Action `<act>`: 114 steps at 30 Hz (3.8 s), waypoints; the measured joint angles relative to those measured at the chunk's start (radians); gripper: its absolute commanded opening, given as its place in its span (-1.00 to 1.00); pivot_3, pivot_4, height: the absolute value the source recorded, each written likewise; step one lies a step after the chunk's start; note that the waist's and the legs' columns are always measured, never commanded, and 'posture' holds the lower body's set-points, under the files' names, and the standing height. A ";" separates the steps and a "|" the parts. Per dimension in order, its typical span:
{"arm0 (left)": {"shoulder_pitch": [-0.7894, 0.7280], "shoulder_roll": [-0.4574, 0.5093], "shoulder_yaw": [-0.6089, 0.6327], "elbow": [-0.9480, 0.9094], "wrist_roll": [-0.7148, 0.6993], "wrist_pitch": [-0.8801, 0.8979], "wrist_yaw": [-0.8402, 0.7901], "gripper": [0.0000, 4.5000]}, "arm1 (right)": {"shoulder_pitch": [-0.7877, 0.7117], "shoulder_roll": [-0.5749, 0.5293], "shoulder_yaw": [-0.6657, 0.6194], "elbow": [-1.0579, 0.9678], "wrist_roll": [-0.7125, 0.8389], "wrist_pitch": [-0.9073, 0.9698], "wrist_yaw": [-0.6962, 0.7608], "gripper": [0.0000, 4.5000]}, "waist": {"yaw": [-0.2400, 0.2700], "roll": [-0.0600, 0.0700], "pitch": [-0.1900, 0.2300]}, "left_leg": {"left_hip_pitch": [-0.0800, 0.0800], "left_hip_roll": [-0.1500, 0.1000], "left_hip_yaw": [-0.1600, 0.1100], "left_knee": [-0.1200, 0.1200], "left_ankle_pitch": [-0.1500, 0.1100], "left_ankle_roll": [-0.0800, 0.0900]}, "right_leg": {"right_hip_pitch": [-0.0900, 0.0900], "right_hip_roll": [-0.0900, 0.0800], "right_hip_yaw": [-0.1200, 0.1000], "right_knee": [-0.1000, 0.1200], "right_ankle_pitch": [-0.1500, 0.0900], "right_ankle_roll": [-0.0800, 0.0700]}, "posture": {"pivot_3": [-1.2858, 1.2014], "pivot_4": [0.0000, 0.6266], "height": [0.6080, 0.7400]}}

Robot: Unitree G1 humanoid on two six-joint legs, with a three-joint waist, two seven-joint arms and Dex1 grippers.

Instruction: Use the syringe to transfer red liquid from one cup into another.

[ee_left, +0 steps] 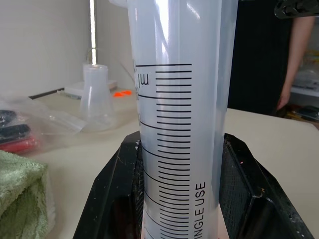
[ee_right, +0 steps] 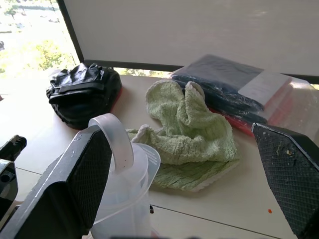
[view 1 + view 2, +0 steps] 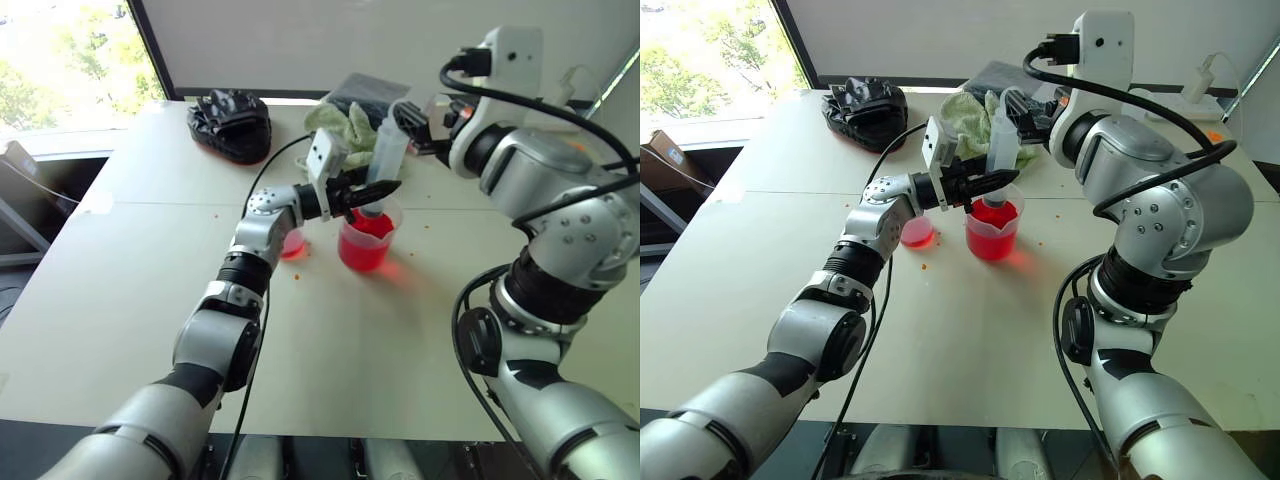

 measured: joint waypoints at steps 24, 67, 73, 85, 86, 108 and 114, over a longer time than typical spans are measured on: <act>0.019 0.003 -0.025 -0.021 0.005 0.005 -0.008 -0.38 | 0.035 0.013 0.035 -0.087 -0.004 0.036 0.086 -0.96 | 0.002 0.000 0.000 | 0.000 0.000 0.000 0.000 0.000 0.000 | 0.000 0.000 0.000 0.000 0.000 0.000 | 0.03 -0.52 0.56; 0.031 0.013 -0.033 -0.043 0.008 0.021 0.002 -0.38 | 0.029 -0.091 0.063 0.025 0.023 -0.053 0.203 -0.96 | 0.001 0.000 0.000 | 0.000 0.000 0.000 0.000 0.000 0.000 | 0.000 0.000 0.000 0.000 0.000 0.000 | 0.03 -0.52 0.56; 0.030 0.012 -0.033 -0.043 0.008 0.022 0.003 -0.38 | 0.027 -0.124 0.064 0.052 0.036 -0.075 0.213 -0.96 | 0.002 0.000 0.000 | 0.000 0.000 0.000 0.000 0.000 0.000 | 0.000 0.000 0.000 0.000 0.000 0.000 | 0.03 -0.52 0.56; 0.026 0.010 -0.033 -0.043 0.008 0.023 0.005 -0.38 | 0.018 -0.180 0.070 0.101 0.061 -0.123 0.221 -0.96 | 0.002 0.000 0.000 | 0.000 0.000 0.000 0.000 0.000 0.000 | 0.000 0.000 0.000 0.000 0.000 0.000 | 0.03 -0.52 0.56; 0.026 0.010 -0.033 -0.043 0.008 0.023 0.005 -0.38 | 0.018 -0.181 0.070 0.103 0.061 -0.126 0.221 -0.96 | 0.002 0.000 0.000 | 0.000 0.000 0.000 0.000 0.000 0.000 | 0.000 0.000 0.000 0.000 0.000 0.000 | 0.03 -0.52 0.56; 0.017 0.006 -0.031 -0.043 0.000 0.025 0.021 -0.38 | -0.009 -0.252 0.124 0.163 0.062 -0.196 0.244 -0.96 | 0.003 0.000 0.000 | 0.000 0.000 0.000 0.000 0.000 0.000 | 0.000 0.000 0.000 -0.001 0.000 0.000 | 0.03 -0.52 0.56; 0.017 0.006 -0.031 -0.044 0.000 0.025 0.022 -0.38 | -0.010 -0.258 0.131 0.169 0.062 -0.205 0.247 -0.96 | 0.003 0.000 0.000 | 0.000 0.000 0.000 0.000 0.000 0.000 | 0.000 0.000 0.000 -0.001 0.000 0.000 | 0.03 -0.52 0.56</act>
